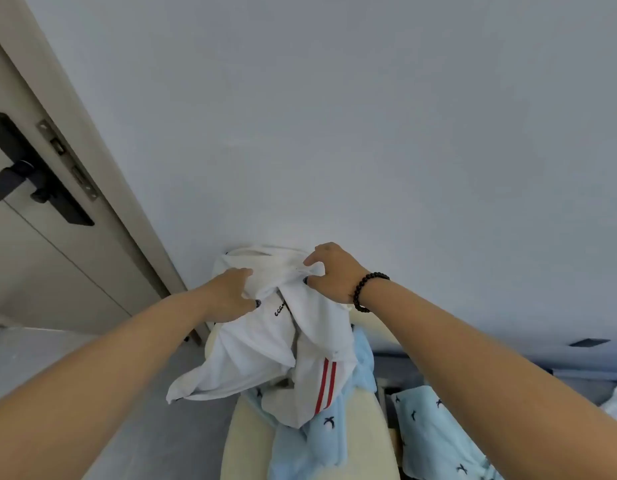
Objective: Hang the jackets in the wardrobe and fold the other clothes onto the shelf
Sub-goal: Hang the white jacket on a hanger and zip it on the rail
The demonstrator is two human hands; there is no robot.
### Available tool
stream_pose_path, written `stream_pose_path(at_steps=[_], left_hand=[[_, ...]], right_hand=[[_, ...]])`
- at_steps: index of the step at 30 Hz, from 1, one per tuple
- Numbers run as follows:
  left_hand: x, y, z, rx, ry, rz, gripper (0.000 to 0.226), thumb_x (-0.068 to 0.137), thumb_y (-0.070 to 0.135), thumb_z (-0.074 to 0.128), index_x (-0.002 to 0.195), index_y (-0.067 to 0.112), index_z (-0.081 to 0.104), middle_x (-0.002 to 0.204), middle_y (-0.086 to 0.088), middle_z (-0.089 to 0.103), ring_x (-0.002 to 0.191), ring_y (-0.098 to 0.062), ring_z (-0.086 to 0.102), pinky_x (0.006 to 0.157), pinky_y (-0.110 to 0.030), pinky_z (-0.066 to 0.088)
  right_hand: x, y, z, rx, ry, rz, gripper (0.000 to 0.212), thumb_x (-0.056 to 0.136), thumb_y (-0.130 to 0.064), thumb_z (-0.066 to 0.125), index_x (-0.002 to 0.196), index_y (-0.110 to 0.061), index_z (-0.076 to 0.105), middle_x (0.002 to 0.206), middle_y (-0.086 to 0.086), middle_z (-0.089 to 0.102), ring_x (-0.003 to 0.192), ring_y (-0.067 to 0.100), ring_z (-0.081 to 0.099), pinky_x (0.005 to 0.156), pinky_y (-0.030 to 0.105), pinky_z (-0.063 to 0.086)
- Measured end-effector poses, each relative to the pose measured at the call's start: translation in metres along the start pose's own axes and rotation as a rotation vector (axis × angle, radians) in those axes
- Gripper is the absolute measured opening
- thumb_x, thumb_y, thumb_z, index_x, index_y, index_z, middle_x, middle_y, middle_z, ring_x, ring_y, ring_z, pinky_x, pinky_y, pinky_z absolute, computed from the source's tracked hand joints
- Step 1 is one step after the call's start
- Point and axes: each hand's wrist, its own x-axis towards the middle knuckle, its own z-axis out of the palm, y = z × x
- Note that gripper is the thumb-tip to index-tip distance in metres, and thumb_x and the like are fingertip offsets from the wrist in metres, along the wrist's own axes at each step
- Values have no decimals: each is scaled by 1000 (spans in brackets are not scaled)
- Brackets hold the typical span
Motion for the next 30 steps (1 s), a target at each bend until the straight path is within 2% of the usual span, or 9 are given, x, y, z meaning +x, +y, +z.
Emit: stream_pose_path(at_steps=[3,6,7,12,17,21,26,28,30], left_hand=[[13,-5,6,25,22,-43,72,95,35,56,150,8,19,152,-9,29,135,-24,37,107,-31,34],[31,-8,19,-57,82,-86,42,94,33,57,122,7,40,113,-6,51,89,-16,52,71,-26,43],[37,-10,24,-104,111,-102,41,93,32,57,121,7,40,110,-5,51,87,-16,52,68,-26,41],[57,-13,47,-263,272,-137,54,93,28,59,137,8,35,134,-12,47,118,-29,49,87,-29,41],[55,-9,49,-395,493,-97,10,95,23,52,96,13,53,87,0,58,75,-15,51,53,-14,33],[39,10,37,-474,579,10,12,92,22,57,81,19,54,73,8,55,66,-7,49,53,-13,33],[6,39,17,-528,553,214,13,91,14,57,80,21,57,75,8,59,67,-5,51,58,-9,39],[-11,54,7,-529,503,329,17,88,13,59,80,28,59,78,11,63,70,-2,55,62,-10,42],[-27,68,0,-505,473,401,18,86,14,61,83,32,61,82,10,67,76,-3,59,66,-12,45]], right_hand=[[6,4,8,-12,-14,29,41,92,-25,56,132,-18,50,147,2,28,133,17,36,95,18,27],[13,13,21,-6,-36,63,41,92,-26,57,132,-18,50,147,2,29,134,18,33,101,21,28],[15,17,23,-6,-41,73,42,92,-26,57,132,-19,49,148,1,28,134,18,33,101,22,29],[20,32,35,-2,-69,119,43,92,-27,56,134,-19,48,149,0,26,130,16,38,93,17,29],[17,41,39,-7,-83,141,52,92,-27,57,140,-18,41,150,1,27,132,16,36,92,17,28],[17,39,42,46,-53,118,70,89,-24,60,149,-23,23,153,1,21,133,18,35,91,18,32],[19,24,50,78,120,38,96,81,-27,70,151,-28,4,153,8,14,137,25,27,106,31,34],[21,15,51,84,202,32,100,77,-32,73,151,-29,6,154,9,12,140,25,20,109,39,34],[25,9,46,66,208,11,77,79,-33,70,144,-28,29,147,2,33,137,20,29,104,33,38]])
